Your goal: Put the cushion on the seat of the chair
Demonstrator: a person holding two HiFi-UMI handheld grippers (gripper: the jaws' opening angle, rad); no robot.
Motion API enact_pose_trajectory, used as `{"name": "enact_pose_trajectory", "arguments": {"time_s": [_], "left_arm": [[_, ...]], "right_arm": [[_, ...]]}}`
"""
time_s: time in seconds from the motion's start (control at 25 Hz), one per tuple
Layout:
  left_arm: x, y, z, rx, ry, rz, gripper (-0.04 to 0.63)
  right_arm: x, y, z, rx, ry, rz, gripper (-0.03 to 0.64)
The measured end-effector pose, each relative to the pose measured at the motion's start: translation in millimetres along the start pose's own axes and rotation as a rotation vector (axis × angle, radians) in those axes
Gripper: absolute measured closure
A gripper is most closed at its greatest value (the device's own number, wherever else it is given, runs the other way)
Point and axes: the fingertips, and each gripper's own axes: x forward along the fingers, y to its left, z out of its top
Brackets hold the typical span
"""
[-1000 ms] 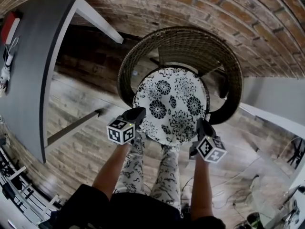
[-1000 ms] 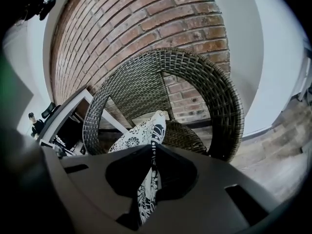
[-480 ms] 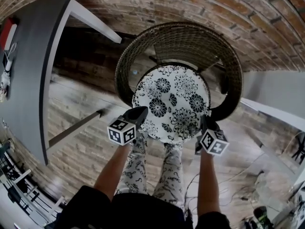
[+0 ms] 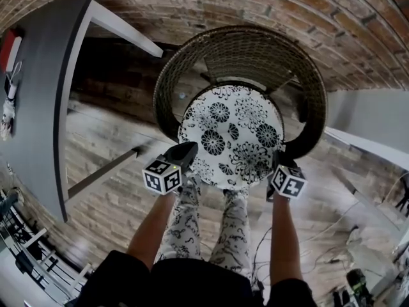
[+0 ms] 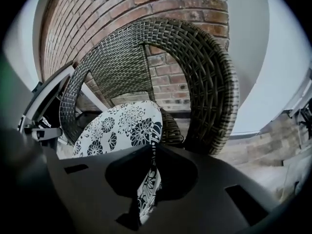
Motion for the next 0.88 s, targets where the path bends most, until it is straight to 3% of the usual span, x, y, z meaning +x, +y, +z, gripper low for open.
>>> {"name": "enact_pose_trajectory", "arguments": {"time_s": [0.4,0.88], "left_arm": [[1,-4,0,-0.001,0.002,-0.021,0.591],[-2,-4,4,-0.020,-0.016,-0.035,0.591]], "right_arm": [[9,-8,-7,-0.018,0.027,-0.031,0.586],[5,-14,-11,-0.022,0.025,-0.049,0.532]]}}
